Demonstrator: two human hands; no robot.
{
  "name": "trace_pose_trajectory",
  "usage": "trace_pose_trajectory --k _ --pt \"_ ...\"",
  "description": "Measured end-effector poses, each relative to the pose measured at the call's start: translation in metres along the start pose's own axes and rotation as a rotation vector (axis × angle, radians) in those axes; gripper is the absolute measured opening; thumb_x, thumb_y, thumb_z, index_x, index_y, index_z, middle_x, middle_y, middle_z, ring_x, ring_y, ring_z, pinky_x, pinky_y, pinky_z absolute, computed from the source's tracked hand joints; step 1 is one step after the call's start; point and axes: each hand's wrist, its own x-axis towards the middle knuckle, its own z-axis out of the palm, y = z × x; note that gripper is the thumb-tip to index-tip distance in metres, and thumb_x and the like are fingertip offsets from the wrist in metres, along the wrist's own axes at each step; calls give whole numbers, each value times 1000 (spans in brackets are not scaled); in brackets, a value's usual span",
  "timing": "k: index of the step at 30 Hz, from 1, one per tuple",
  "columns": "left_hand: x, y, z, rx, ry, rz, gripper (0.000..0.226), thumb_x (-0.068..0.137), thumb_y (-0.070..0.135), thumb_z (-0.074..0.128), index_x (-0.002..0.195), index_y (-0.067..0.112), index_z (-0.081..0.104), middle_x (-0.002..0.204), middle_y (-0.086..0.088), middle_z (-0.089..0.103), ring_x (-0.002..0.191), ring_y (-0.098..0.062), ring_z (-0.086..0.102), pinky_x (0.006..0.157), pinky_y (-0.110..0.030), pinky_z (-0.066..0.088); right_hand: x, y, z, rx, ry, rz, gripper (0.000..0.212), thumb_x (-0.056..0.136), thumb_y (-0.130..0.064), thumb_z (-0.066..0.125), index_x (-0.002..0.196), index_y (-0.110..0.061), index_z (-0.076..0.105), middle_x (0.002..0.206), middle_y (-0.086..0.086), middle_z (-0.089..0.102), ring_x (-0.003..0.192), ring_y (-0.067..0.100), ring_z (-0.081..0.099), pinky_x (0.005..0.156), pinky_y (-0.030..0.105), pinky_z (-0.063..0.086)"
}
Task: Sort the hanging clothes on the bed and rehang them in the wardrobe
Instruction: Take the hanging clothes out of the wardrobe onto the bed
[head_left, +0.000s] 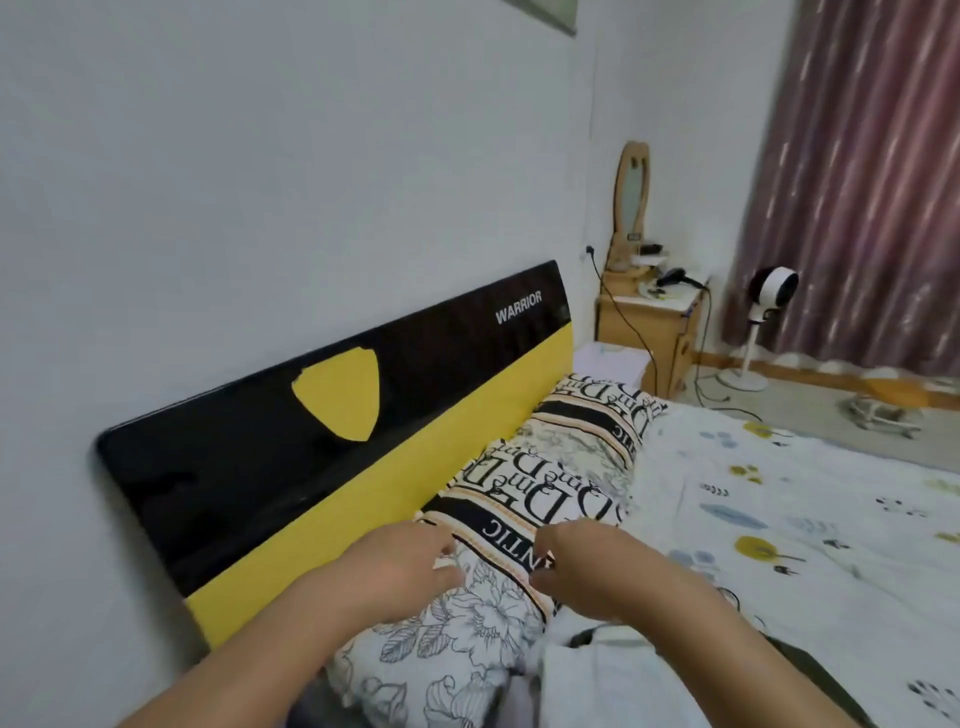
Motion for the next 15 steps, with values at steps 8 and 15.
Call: trace_pose_trajectory --k 8,15 --pt "-114 -30 -39 -59 183 -276 45 94 48 43 132 25 45 129 4 53 109 -15 54 90 -27 44 -32 -73 -51 -46 107 -339 39 98 -34 43 130 -13 47 128 10 54 112 27 53 85 32 44" --pt "-230 -25 -30 -106 280 -582 39 95 43 43 129 24 48 126 3 56 110 -14 54 91 -24 40 -69 -133 -51 -22 129 -637 40 96 -36 45 134 -22 45 132 3 53 114 21 54 91 31 46"
